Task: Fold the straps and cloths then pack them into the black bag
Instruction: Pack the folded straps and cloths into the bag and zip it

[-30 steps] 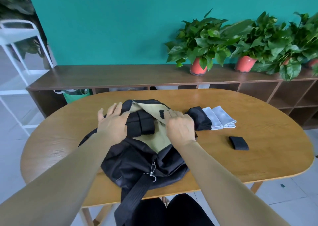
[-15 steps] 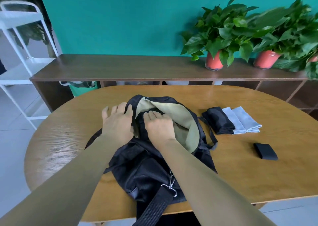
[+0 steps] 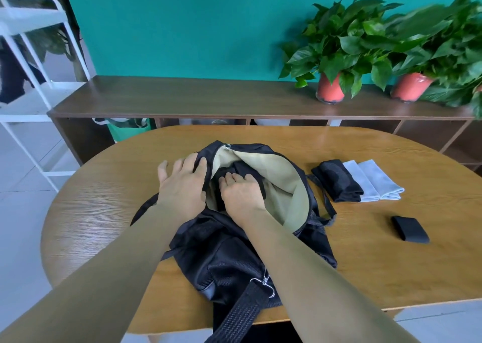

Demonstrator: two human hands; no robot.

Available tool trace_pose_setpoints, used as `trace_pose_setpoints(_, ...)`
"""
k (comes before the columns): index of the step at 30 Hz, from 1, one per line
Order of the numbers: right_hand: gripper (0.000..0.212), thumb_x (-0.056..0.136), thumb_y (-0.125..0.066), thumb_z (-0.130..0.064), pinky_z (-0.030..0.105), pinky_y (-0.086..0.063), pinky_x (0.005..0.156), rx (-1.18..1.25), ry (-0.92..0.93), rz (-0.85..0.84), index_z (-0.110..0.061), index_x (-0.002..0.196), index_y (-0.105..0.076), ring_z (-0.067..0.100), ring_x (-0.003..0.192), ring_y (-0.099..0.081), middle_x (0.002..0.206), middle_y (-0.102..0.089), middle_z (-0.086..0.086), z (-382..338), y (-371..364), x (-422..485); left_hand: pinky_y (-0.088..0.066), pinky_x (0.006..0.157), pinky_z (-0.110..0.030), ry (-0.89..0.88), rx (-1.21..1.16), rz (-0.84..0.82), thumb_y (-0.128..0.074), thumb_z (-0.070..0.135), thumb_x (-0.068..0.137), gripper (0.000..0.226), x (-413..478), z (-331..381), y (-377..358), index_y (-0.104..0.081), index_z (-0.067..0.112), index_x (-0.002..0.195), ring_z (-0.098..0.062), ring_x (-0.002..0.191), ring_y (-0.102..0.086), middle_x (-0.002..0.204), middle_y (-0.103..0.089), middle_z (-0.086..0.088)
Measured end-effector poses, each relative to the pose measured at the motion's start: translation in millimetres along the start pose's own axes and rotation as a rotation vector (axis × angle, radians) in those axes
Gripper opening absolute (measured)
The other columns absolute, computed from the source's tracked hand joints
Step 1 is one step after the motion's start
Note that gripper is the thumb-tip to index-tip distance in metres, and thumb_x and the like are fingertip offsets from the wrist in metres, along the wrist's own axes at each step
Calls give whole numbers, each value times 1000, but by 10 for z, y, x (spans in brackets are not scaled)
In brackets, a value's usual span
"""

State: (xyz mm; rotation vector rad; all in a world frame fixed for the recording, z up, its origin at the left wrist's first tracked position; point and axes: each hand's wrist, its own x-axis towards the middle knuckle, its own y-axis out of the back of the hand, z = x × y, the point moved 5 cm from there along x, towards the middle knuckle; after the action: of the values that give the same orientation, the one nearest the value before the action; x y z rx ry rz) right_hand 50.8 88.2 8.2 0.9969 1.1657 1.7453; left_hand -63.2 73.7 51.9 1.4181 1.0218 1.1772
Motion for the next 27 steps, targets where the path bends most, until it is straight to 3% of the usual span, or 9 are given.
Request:
trace_pose_setpoints(6, 58, 93, -45, -13, 39, -32, 107, 54, -6, 48, -1, 146, -23, 27, 140, -30, 150, -33, 16, 133, 197, -171, 0, 114, -53, -38, -26, 17, -44, 33, 97, 57, -66, 79, 165, -20, 24, 148, -21, 147, -2, 160, 0, -3)
trace_pose_setpoints(8, 61, 89, -52, -13, 38, -36, 105, 59, -22, 90, -2, 144, -28, 26, 137, -35, 147, -37, 16, 204, 288, -283, 1, 115, -53, -44, -21, 18, -42, 32, 98, 56, -106, 136, 223, -20, 24, 148, -21, 147, -1, 161, 1, -3)
trace_pose_setpoints(12, 47, 62, -69, -10, 28, -50, 69, 72, -81, 235, -8, 109, -64, 20, 93, -64, 102, -68, 5, 430, 437, -534, 0, 115, -53, -70, -18, 20, -41, 29, 98, 54, -203, 335, 308, -22, 24, 148, -21, 147, 0, 161, 2, -3)
trace_pose_setpoints(14, 38, 57, -62, -3, 29, -47, 59, 96, -89, 315, -7, 95, -66, 21, 80, -63, 85, -65, 4, 580, 520, -695, 0, 115, -53, -89, -15, 9, -41, 28, 98, 55, -245, 479, 329, -21, 23, 148, -20, 147, 1, 161, 4, -2)
trace_pose_setpoints(16, 33, 57, -59, 0, 29, -45, 59, 87, -100, 348, -6, 89, -65, 23, 76, -61, 80, -63, 5, 751, 559, -891, 1, 115, -54, -109, -19, 5, -42, 28, 98, 56, -277, 636, 347, -21, 22, 149, -20, 147, 1, 160, 6, -2)
trace_pose_setpoints(22, 46, 56, -71, 1, 34, -54, 73, 82, -214, 273, -4, 101, -67, 24, 100, -66, 105, -70, 10, 1361, 445, -1496, -2, 114, -54, -173, -18, -1, -39, 31, 99, 52, -322, 1182, 403, -23, 24, 147, -19, 146, -1, 160, 0, -2)
trace_pose_setpoints(25, 45, 54, -75, 1, 34, -55, 71, 44, -287, 178, -5, 98, -68, 24, 97, -67, 102, -71, 11, 1670, 301, -1814, -4, 113, -54, -204, -35, -26, -38, 29, 99, 51, -328, 1465, 405, -21, 25, 147, -18, 146, 1, 160, 3, 0)
trace_pose_setpoints(27, 42, 49, -75, 2, 31, -52, 65, 1, -362, 125, -6, 90, -69, 25, 85, -68, 91, -71, 9, 1905, 181, -2048, -5, 113, -53, -228, -26, -29, -37, 27, 99, 52, -325, 1646, 406, -21, 24, 148, -19, 146, 1, 160, 2, -1)
